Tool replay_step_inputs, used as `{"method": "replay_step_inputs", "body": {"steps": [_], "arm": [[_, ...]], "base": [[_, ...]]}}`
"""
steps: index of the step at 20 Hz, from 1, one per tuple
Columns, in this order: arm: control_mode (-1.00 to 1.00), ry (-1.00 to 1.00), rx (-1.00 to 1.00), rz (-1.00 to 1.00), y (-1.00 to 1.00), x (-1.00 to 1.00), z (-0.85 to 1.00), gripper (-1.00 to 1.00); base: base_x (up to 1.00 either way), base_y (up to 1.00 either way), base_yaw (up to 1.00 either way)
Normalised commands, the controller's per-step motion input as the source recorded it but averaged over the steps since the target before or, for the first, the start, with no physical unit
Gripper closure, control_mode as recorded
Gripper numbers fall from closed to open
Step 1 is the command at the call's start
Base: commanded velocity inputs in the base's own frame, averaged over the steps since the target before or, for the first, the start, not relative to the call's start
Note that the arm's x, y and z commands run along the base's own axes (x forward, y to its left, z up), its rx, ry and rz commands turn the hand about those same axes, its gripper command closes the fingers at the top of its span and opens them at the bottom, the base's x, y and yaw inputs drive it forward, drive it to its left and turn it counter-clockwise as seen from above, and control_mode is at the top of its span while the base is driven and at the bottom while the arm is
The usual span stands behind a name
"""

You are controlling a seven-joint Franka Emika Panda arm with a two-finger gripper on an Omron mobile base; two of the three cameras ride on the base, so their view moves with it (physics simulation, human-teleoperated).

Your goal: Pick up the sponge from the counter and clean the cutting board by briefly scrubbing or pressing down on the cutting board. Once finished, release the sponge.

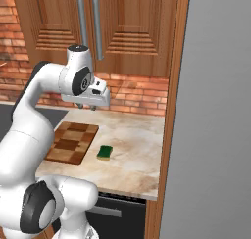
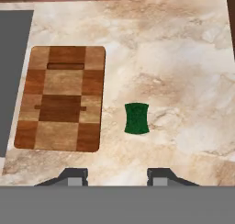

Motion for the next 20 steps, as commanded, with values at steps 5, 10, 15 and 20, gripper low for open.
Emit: {"method": "replay_step_inputs", "body": {"steps": [5, 10, 15, 20], "arm": [[-1.00, 0.06, 0.00, -0.05, -0.04, -0.16, -0.30, -1.00], [-1.00, 0.29, 0.00, -0.13, -0.07, -0.17, -0.74, -1.00], [-1.00, 0.10, -0.04, -0.02, 0.00, 0.00, -0.53, -1.00], [-1.00, 0.08, -0.08, 0.00, -0.01, 0.07, -0.62, -1.00]], "base": [[0.00, 0.00, 0.00], [0.00, 0.00, 0.00], [0.00, 0.00, 0.00], [0.00, 0.00, 0.00]]}}
